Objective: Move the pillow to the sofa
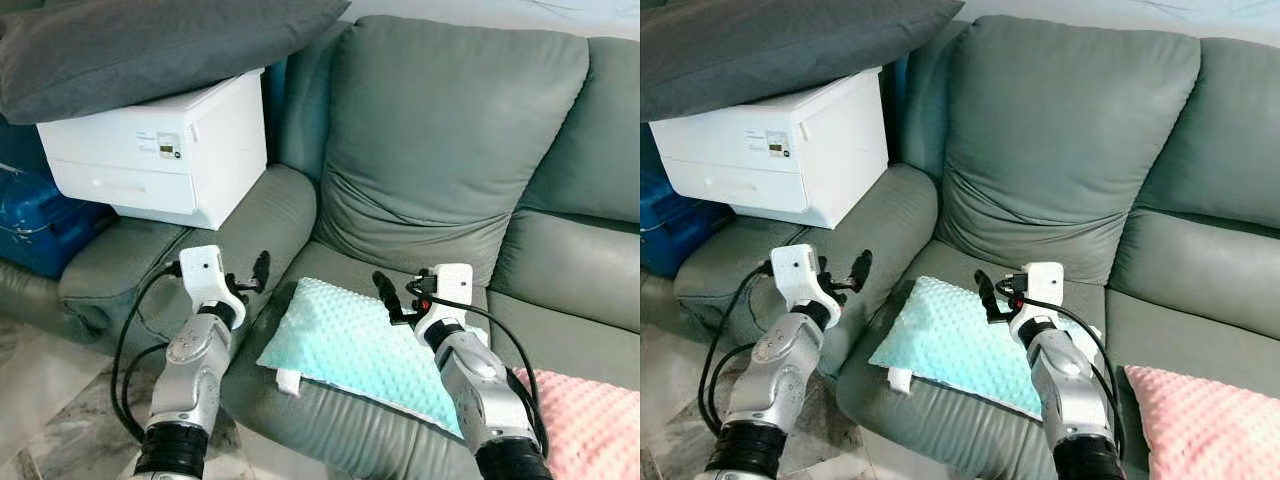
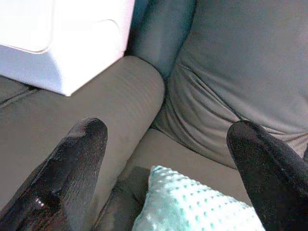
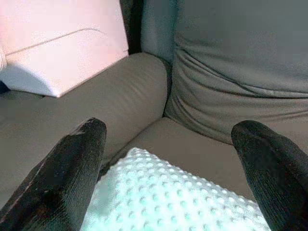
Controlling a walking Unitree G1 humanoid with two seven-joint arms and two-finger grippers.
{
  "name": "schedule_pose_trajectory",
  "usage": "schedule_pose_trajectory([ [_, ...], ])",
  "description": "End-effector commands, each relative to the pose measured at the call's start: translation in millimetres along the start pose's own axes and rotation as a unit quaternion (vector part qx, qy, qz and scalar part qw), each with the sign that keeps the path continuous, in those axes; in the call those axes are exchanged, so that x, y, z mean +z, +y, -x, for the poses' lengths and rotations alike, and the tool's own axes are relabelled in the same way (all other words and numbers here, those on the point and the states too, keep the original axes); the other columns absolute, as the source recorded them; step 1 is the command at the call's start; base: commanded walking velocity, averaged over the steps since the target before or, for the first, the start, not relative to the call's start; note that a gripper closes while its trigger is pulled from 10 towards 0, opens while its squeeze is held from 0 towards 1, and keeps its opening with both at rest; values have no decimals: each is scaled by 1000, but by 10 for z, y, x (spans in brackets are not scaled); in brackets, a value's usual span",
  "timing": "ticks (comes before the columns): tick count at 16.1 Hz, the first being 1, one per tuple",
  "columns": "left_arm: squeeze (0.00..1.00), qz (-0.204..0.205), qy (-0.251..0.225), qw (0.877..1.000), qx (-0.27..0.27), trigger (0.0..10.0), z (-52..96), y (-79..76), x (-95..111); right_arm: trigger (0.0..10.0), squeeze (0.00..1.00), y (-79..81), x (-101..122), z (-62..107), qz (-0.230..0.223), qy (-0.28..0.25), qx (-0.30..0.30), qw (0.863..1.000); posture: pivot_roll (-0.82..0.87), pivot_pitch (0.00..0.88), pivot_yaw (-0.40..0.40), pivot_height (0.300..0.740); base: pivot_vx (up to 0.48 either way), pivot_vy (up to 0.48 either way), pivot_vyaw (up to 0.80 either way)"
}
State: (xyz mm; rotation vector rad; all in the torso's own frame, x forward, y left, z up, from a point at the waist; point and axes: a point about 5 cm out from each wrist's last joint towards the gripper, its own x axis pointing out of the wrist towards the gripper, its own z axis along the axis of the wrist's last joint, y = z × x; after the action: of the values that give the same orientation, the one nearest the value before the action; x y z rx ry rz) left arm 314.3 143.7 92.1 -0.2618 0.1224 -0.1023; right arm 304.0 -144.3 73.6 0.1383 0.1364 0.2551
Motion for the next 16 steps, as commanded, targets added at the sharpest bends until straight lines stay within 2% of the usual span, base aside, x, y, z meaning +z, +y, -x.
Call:
schedule_pose_trajectory([
  [1,0,-5,6,1000,5,10000,36,20,-23,10000,0,18,-12,15,9,6,7,1000,-127,0,-1,740,0,0,800],
  [3,0,-4,8,1000,4,10000,29,-27,-26,10000,0,3,-4,7,-15,5,1,1000,-127,0,-1,740,0,0,400],
  [4,0,0,7,1000,1,10000,32,-34,-20,10000,0,-9,19,6,-1,2,0,1000,-124,0,1,740,0,0,0],
  [7,0,-12,6,1000,13,10000,63,-4,5,10000,0,-30,27,18,-2,1,-7,1000,-120,0,5,740,0,0,0],
  [11,0,1,11,1000,8,10000,74,13,20,10000,0,-22,1,25,-6,7,-10,1000,-117,0,6,740,0,0,0],
  [16,0,-5,16,1000,-2,10000,119,-27,1,10000,0,-72,-39,67,-3,20,-21,1000,-121,0,4,740,0,0,0],
])
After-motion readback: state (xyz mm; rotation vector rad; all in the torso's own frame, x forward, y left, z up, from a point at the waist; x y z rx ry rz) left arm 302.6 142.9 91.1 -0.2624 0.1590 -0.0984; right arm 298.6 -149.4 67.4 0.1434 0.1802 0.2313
